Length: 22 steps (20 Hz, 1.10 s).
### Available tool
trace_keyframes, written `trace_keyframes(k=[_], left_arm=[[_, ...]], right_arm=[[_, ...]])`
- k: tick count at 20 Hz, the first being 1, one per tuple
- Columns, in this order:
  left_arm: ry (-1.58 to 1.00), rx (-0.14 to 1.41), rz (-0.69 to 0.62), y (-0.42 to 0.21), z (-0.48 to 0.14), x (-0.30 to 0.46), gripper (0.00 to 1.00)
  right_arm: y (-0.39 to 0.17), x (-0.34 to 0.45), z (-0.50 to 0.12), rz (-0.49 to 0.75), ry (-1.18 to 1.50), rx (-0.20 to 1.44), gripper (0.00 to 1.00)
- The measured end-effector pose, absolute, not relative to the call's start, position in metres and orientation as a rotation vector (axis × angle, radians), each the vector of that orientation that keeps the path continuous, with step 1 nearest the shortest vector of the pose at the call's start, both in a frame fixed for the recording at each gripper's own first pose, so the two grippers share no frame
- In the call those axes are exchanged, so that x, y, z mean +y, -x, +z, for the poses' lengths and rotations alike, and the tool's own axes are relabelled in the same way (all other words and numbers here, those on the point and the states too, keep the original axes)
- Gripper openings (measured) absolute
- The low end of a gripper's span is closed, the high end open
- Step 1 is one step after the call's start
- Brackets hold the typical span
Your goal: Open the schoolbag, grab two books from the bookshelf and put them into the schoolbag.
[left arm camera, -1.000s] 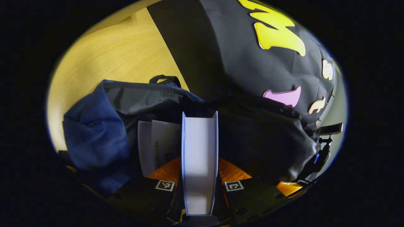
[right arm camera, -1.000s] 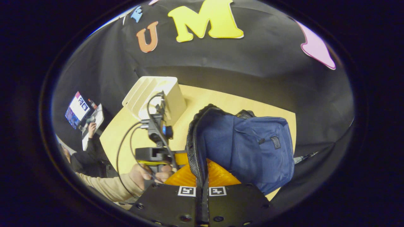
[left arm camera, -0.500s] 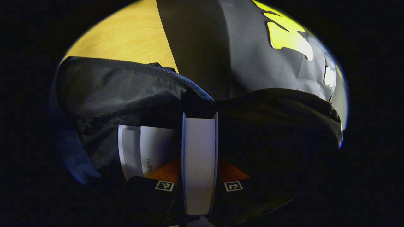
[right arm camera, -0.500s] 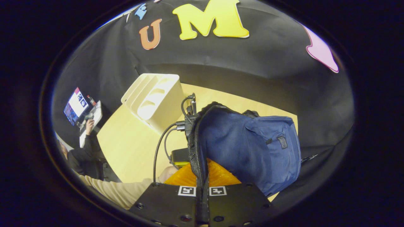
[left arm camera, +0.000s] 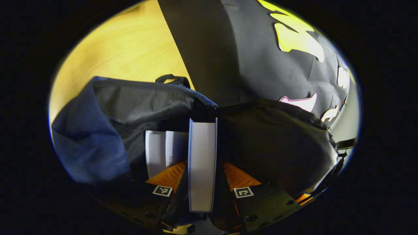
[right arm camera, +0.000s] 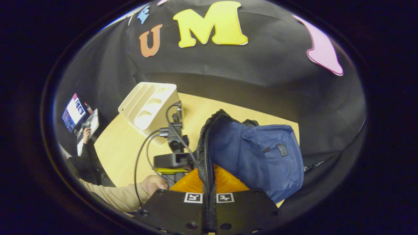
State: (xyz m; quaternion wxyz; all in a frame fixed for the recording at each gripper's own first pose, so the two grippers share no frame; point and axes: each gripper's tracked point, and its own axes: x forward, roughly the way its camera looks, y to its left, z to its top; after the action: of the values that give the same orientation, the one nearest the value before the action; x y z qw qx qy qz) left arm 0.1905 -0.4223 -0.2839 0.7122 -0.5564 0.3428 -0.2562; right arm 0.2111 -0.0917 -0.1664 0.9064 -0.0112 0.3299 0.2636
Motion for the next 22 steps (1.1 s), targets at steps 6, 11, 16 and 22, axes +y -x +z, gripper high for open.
trace_keyframes(k=[6, 11, 16, 22], left_arm=[[1.08, 0.732, -0.573, -0.14, -0.245, -0.36, 0.54], [0.877, 0.752, -0.523, -0.091, -0.212, -0.29, 0.54], [0.615, 0.725, -0.482, -0.052, -0.179, -0.224, 0.54], [0.358, 0.633, -0.364, -0.039, -0.139, -0.154, 0.54]], right_arm=[[-0.209, -0.095, -0.184, 0.45, 0.027, 0.693, 0.0], [-0.208, -0.079, -0.203, 0.371, -0.032, 0.731, 0.01], [-0.203, -0.068, -0.208, 0.315, -0.018, 0.715, 0.01], [-0.198, -0.066, -0.215, 0.265, -0.034, 0.723, 0.01]])
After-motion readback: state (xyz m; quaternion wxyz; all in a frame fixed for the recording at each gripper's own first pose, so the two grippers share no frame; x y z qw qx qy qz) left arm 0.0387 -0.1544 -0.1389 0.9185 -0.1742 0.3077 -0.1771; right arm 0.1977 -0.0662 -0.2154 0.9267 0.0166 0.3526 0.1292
